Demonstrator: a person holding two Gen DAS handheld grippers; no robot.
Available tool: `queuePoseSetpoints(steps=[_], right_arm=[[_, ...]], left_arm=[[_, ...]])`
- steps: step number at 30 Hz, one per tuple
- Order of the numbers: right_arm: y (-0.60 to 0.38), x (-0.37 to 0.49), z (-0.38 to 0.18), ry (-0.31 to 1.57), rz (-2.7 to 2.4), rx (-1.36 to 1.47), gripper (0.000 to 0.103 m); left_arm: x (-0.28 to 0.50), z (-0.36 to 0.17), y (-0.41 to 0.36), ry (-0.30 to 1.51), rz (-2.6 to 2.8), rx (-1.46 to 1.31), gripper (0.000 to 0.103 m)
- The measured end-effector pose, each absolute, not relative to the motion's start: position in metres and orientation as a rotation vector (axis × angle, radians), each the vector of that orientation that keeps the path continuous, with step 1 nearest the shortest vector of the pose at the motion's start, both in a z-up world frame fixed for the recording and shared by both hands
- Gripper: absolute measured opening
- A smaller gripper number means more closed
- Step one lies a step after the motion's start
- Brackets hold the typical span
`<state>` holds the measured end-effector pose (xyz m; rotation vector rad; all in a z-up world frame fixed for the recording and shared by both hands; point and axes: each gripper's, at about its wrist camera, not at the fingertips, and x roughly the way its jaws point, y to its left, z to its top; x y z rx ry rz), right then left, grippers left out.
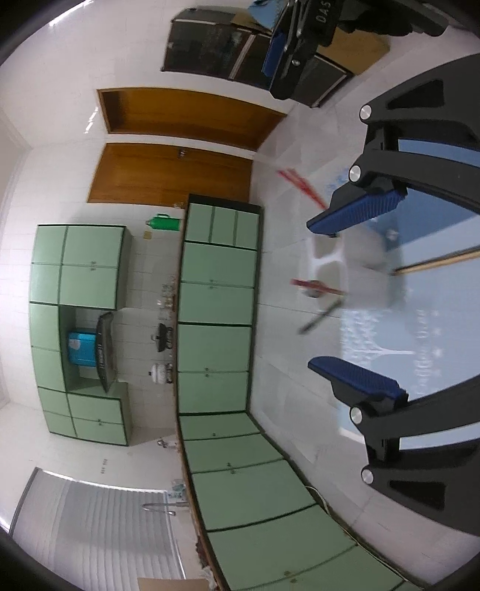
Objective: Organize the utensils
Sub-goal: 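Open both grippers and withdraw them from the holder, then move both open grippers toward the last two chopsticks on the mat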
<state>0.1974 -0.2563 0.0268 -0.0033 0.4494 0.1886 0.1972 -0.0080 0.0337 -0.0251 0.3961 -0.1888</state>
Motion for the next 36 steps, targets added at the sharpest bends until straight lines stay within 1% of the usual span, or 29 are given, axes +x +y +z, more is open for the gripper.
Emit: queuePoseSetpoints(steps=[3, 7, 11, 18, 27, 36], right_arm=[[-0.255, 0.180, 0.003, 0.481, 0.186, 0.019, 0.089], [-0.250, 0.164, -0.033, 0.538, 0.177, 0.045, 0.090], [-0.240, 0.146, -0.068, 0.580, 0.168, 0.052, 0.093], [-0.221, 0.132, -0.120, 0.683, 0.177, 0.060, 0.093], [-0.200, 0.127, -0.162, 0.774, 0.194, 0.047, 0.093], [-0.173, 0.123, -0.189, 0.854, 0.206, 0.000, 0.093]], left_arm=[[0.182, 0.009, -0.006, 0.434, -0.179, -0.010, 0.071], [0.168, -0.023, -0.003, 0.487, -0.175, 0.000, 0.075], [0.159, -0.060, 0.002, 0.563, -0.177, -0.018, 0.077], [0.155, -0.107, 0.008, 0.667, -0.161, -0.020, 0.078], [0.152, -0.149, 0.018, 0.781, -0.131, -0.005, 0.078], [0.152, -0.162, 0.030, 0.825, -0.110, -0.034, 0.078]])
